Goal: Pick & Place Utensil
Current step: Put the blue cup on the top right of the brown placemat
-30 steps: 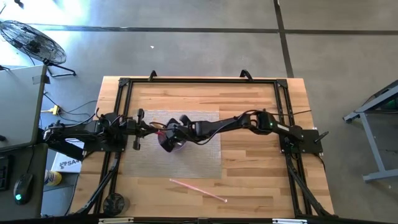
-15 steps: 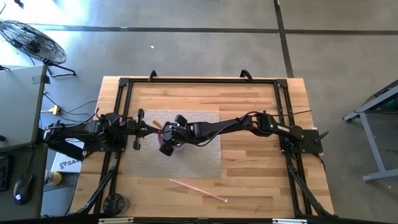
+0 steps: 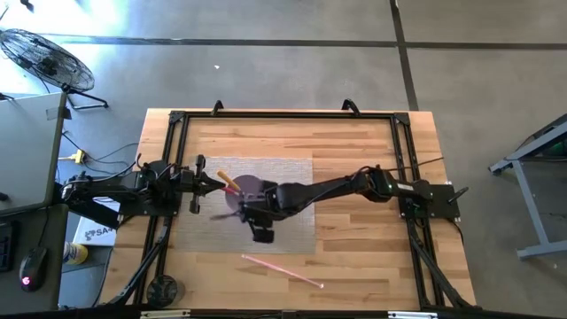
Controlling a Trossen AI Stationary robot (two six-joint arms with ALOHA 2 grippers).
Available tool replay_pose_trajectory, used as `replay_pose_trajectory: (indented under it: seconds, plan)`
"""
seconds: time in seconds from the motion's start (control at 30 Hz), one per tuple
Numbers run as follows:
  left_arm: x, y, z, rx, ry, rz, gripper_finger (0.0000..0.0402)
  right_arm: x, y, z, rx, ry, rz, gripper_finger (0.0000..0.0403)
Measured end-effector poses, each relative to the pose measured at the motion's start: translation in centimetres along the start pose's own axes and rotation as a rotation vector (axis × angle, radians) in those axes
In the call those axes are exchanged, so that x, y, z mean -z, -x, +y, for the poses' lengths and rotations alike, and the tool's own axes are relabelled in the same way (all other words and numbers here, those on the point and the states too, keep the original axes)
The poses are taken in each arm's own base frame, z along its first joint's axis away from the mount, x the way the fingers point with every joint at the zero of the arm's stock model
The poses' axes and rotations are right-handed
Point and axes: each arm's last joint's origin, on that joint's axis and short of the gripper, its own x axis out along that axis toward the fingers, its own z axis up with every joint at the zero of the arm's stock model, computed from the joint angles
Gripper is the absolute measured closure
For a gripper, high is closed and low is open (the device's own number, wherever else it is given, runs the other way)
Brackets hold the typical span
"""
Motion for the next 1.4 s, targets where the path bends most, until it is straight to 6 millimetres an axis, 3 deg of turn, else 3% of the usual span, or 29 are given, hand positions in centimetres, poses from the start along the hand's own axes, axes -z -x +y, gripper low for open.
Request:
replay_pose_trajectory:
  seconds: [0.23, 0.37, 0.57, 0.83, 1.13, 1.4]
  plan:
    - [0.0, 0.0, 0.0, 0.001, 0.010, -0.002, 0.0400, 0.6, 3.2, 2.7, -0.048, 0.203, -0.014, 0.0289]
    - [-0.4, 0.0, 0.0, 0.015, 0.040, -0.040, 0.0400, 0.9, 4.5, 3.4, 0.017, 0.273, -0.025, 0.0289]
    - [-1.2, 0.1, -0.1, 0.076, 0.371, -0.113, 0.0400, 1.4, 5.7, 3.0, 0.131, 0.366, 0.011, 0.0289]
    - [-3.5, 0.3, -0.1, 0.162, 0.450, -0.065, 0.0401, 0.9, 5.8, 0.8, 0.224, 0.436, 0.023, 0.0289]
    - [-7.9, -0.7, -0.9, 0.383, 0.426, 0.115, 0.0401, 1.1, 6.0, -1.2, 0.256, 0.340, 0.093, 0.0289]
    - [-12.2, -0.5, -2.0, 0.373, 0.473, 0.526, 0.0401, 1.9, 6.2, -0.9, 0.282, 0.290, 0.143, 0.0289]
